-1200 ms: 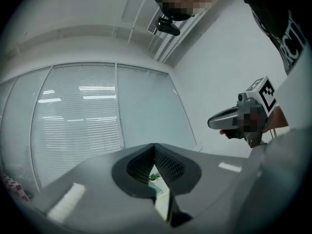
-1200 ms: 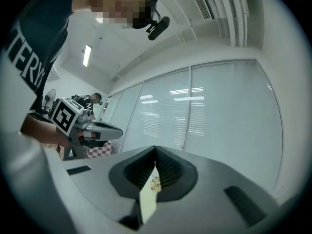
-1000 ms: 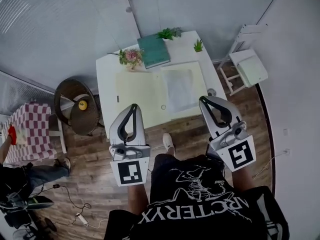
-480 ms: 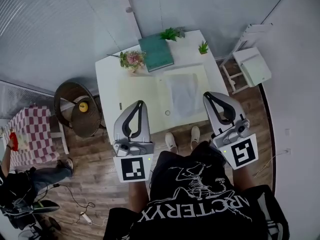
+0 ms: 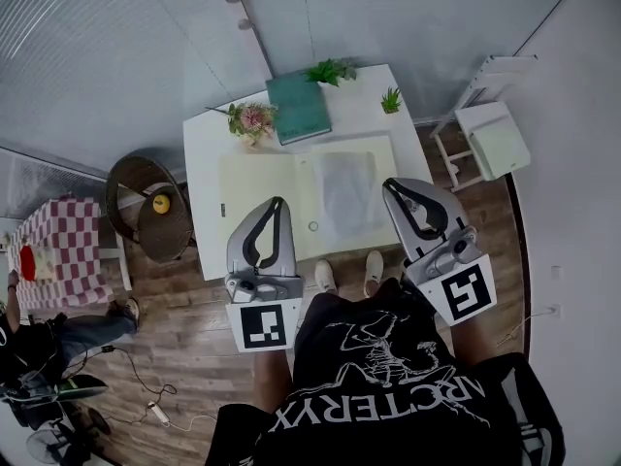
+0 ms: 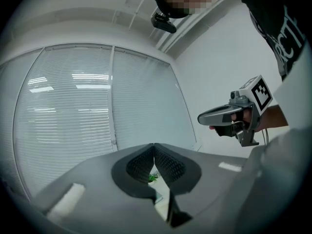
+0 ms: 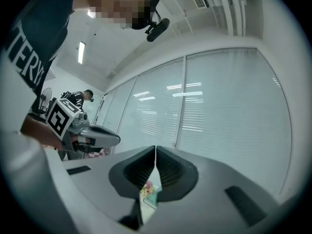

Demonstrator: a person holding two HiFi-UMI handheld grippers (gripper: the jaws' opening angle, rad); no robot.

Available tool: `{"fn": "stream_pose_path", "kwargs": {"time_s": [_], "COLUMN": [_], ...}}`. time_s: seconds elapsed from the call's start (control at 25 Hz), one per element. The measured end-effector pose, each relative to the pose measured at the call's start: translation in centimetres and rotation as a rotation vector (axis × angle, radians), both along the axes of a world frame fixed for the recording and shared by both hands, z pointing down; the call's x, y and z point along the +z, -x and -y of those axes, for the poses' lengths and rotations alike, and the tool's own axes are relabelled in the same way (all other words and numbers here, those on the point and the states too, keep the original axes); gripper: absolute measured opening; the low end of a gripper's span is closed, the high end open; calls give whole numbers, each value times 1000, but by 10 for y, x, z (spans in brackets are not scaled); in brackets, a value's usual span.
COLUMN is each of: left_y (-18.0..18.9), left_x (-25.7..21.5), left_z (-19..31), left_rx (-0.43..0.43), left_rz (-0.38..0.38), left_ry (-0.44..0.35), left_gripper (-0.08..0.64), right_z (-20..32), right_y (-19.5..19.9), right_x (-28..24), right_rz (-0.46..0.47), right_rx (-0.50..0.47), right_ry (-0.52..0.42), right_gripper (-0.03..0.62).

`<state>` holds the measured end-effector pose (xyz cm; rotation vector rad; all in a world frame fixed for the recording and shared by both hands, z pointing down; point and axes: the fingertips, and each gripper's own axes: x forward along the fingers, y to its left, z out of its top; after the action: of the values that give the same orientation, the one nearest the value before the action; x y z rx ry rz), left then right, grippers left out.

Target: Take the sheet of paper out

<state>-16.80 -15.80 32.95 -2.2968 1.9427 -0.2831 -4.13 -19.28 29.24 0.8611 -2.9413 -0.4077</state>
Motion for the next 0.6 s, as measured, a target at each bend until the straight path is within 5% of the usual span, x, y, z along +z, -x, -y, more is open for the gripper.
{"fn": "stream_pose_path", "kwargs": {"time_s": [0.12, 0.24, 0.44, 0.6], "left_y": [-8, -9, -17, -29], "left_x": [36, 105, 275, 355], "left_z": [14, 45, 74, 80], "left_rx": [35, 94, 111, 123], "left_rz": [-76, -250, -508, -730], "left_ry": [110, 230, 641, 850], "left_gripper": [32, 183, 386, 413], "right_z": [7, 11, 20, 27], "right_y": [-11, -21, -52, -72], "right_x": [3, 1, 3, 3], "right_rz": [10, 14, 10, 10], "right_rx": [7, 23, 84, 139], "right_ry": [14, 6, 15, 18], "right_gripper": [12, 12, 12, 12]}}
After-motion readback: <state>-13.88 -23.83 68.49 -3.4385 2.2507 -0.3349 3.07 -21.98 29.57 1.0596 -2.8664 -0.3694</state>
